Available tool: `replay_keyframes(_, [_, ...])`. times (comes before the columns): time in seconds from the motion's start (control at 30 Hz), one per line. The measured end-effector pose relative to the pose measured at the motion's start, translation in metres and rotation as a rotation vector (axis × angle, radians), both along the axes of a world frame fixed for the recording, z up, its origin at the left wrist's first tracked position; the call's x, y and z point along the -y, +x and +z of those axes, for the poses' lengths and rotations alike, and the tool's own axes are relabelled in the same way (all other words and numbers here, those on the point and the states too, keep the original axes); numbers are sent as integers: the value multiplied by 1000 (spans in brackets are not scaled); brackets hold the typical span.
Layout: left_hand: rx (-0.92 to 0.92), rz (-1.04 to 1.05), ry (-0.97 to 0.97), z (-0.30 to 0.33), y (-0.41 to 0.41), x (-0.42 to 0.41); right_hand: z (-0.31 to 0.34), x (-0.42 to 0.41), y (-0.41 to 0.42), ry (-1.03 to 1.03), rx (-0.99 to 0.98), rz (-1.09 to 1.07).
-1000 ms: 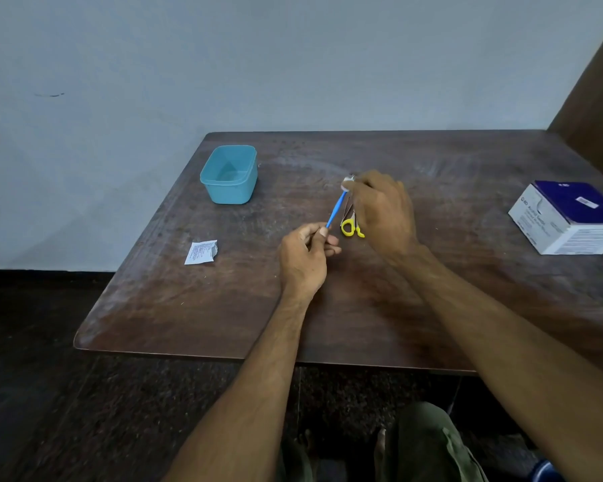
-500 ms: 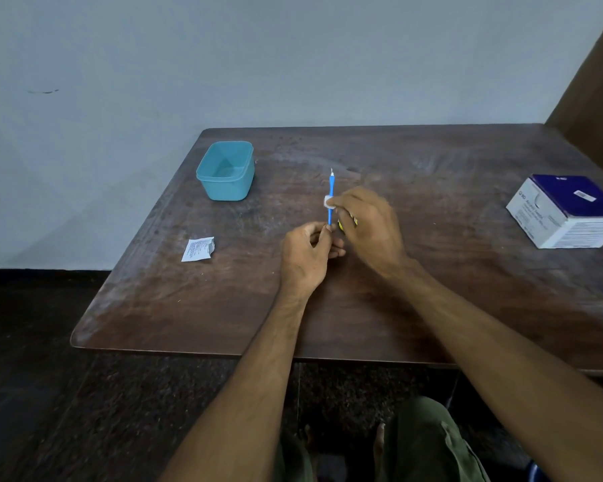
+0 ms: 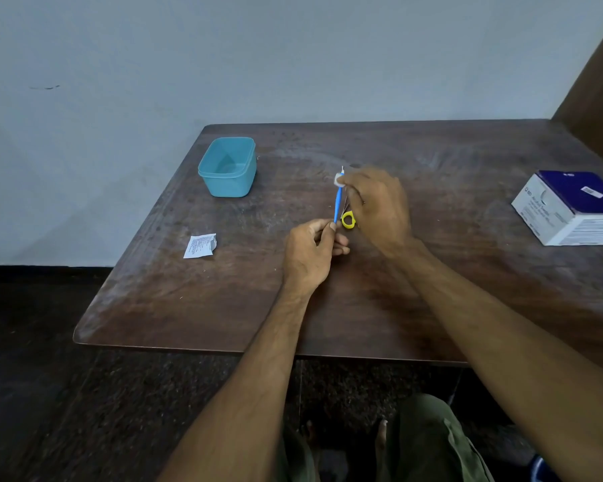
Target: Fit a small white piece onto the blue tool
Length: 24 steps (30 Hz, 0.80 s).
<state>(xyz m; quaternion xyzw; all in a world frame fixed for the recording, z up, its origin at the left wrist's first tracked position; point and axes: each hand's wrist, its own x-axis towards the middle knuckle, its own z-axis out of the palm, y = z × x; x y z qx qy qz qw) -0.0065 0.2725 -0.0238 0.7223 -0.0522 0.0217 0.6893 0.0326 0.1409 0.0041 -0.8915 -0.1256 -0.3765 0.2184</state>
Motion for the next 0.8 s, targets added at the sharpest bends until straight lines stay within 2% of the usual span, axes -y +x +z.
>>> replay_keyframes(0.1, [-5,7,6,1,0,0,10,2,9,59,-12,-24])
replay_keyframes(0.27, [-14,15,-13,3,0,-2,-5,-9,-13,-41,5,68])
replay_keyframes(0.37, [-12,10,1,3,1,-2,-4,-6,-12,-4,-18,55])
replay_keyframes(0.5, [-27,5,1,3,-1,-1,9,-8,-8,157,-131,-2])
replay_keyframes(0.67, [-19,6,-42,4,0,-4,2,-20,-37,315,-262,91])
replay_keyframes(0.8, [9,-9,0,4,-1,-4,1,-20,-48,757,-404,178])
